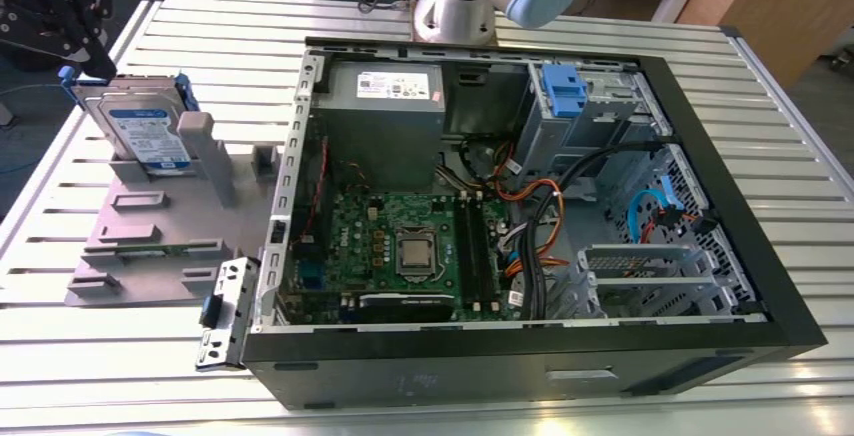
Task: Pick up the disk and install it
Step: 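Pick up the disk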
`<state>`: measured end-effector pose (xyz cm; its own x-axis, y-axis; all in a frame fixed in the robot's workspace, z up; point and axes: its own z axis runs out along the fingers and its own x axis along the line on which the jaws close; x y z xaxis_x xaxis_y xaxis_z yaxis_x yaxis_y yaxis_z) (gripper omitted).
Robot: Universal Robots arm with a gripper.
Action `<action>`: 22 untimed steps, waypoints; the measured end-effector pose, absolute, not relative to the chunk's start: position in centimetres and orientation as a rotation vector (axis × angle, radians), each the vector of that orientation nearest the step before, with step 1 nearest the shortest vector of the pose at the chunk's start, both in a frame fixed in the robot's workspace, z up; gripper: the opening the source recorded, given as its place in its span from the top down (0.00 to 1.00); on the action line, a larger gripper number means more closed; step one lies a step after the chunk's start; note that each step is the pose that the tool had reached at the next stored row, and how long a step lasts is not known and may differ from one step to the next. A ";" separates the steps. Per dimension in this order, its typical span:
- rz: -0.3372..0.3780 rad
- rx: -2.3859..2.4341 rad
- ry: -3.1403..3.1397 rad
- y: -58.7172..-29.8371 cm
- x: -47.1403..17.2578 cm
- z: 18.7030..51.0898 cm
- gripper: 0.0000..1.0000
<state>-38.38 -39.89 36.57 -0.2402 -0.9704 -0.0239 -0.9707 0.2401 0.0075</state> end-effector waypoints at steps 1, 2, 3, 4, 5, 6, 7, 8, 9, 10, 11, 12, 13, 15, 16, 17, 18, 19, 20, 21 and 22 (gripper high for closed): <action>0.032 -1.930 2.460 -39.9 -38.4 36.6 0.89; 0.032 -1.933 2.459 -39.9 -38.4 36.6 0.89; 0.032 -1.936 2.456 -39.9 -38.4 36.6 0.89; 0.032 -1.939 2.454 -39.9 -38.4 36.6 0.89; 0.032 -1.941 2.452 -39.9 -38.4 36.6 0.89; 0.032 -1.944 2.450 -39.9 -38.4 36.6 0.89; 0.031 -1.947 2.448 -39.9 -38.4 36.6 0.89; 0.031 -1.950 2.446 -39.9 -38.4 36.6 0.89; 0.031 -1.952 2.444 -39.9 -38.4 36.6 0.89; 0.031 -1.955 2.442 -39.9 -38.4 36.6 0.89; 0.031 -1.958 2.440 -39.9 -38.4 36.6 0.89; 0.031 -1.961 2.438 -39.9 -38.4 36.6 0.89; 0.031 -1.963 2.436 -39.9 -38.4 36.6 0.89; 0.031 -1.969 2.431 -39.9 -38.4 36.6 0.89; 0.031 -1.971 2.429 -39.9 -38.4 36.6 0.89; 0.031 -1.974 2.427 -39.9 -38.4 36.6 0.89; 0.031 -1.977 2.425 -39.9 -38.4 36.6 0.89; 0.030 -1.980 2.423 -39.9 -38.4 36.6 0.89; 0.030 -1.982 2.421 -39.9 -38.4 36.6 0.89; 0.030 -1.985 2.419 -39.9 -38.4 36.6 0.89; 0.030 -1.988 2.417 -39.9 -38.4 36.6 0.89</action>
<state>-38.39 -39.89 36.57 -0.1930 -0.9810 -0.0219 -0.9812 0.1929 0.0070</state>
